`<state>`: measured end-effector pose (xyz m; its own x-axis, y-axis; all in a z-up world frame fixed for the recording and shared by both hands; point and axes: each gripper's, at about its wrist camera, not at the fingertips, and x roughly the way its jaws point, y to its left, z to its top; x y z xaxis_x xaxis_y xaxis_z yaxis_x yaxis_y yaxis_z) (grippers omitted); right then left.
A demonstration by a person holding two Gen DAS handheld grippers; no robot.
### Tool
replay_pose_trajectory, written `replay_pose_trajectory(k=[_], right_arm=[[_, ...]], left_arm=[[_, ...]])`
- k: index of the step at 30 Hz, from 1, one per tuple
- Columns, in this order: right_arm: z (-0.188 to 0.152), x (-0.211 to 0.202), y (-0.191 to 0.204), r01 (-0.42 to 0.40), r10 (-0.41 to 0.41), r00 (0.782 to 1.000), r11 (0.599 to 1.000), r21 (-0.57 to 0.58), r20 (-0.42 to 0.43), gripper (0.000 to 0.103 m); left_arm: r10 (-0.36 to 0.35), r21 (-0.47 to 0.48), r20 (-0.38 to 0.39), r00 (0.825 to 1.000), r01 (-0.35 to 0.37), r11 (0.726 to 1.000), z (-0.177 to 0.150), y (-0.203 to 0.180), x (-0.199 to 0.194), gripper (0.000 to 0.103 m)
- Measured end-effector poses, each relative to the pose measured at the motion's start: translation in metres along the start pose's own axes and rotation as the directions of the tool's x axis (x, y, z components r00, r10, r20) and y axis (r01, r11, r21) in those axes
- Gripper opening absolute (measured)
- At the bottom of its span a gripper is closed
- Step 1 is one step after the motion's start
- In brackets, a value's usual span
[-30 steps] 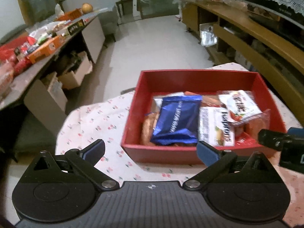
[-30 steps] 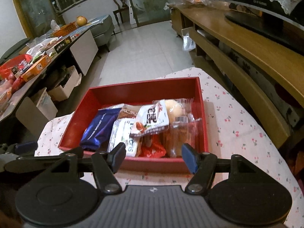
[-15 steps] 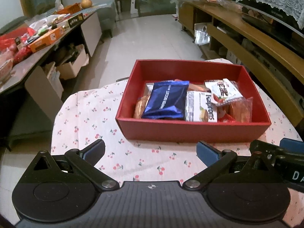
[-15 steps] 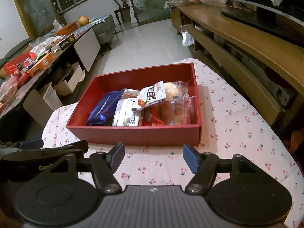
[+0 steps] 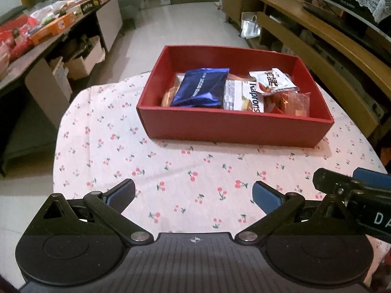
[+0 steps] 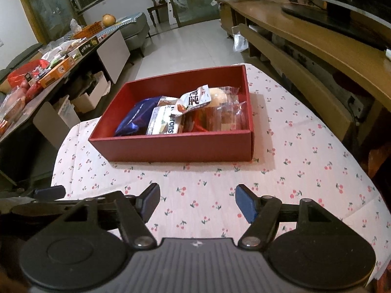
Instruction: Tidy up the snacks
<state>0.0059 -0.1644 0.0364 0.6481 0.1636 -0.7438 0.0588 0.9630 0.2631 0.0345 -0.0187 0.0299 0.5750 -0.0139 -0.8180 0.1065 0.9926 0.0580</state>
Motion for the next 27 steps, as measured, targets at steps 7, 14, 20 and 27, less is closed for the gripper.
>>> replay_pose_trajectory(k=[7,14,20,27], right_arm=[[-0.013,-0.007,0.000,0.003,-0.003,1.000,1.000,-0.003,-0.015,0.070],[-0.024,-0.011,0.001,0.000,-0.001,1.000,1.000,-0.011,-0.028,0.071],[-0.031,-0.014,0.004,0.002,-0.003,0.999,1.000,-0.016,-0.038,0.071],[-0.035,-0.016,0.001,0.030,-0.031,0.998,1.000,-0.006,-0.048,0.071]], left_arm=[[-0.012,-0.004,-0.013,1.000,0.012,1.000,-0.013,0.000,-0.003,0.103],[-0.019,-0.003,-0.016,1.000,0.019,1.000,-0.024,0.003,-0.008,0.103],[-0.010,-0.009,-0.004,1.000,0.010,1.000,-0.029,0.005,-0.014,0.103],[-0.013,-0.020,0.012,1.000,0.013,1.000,-0.033,0.008,-0.022,0.103]])
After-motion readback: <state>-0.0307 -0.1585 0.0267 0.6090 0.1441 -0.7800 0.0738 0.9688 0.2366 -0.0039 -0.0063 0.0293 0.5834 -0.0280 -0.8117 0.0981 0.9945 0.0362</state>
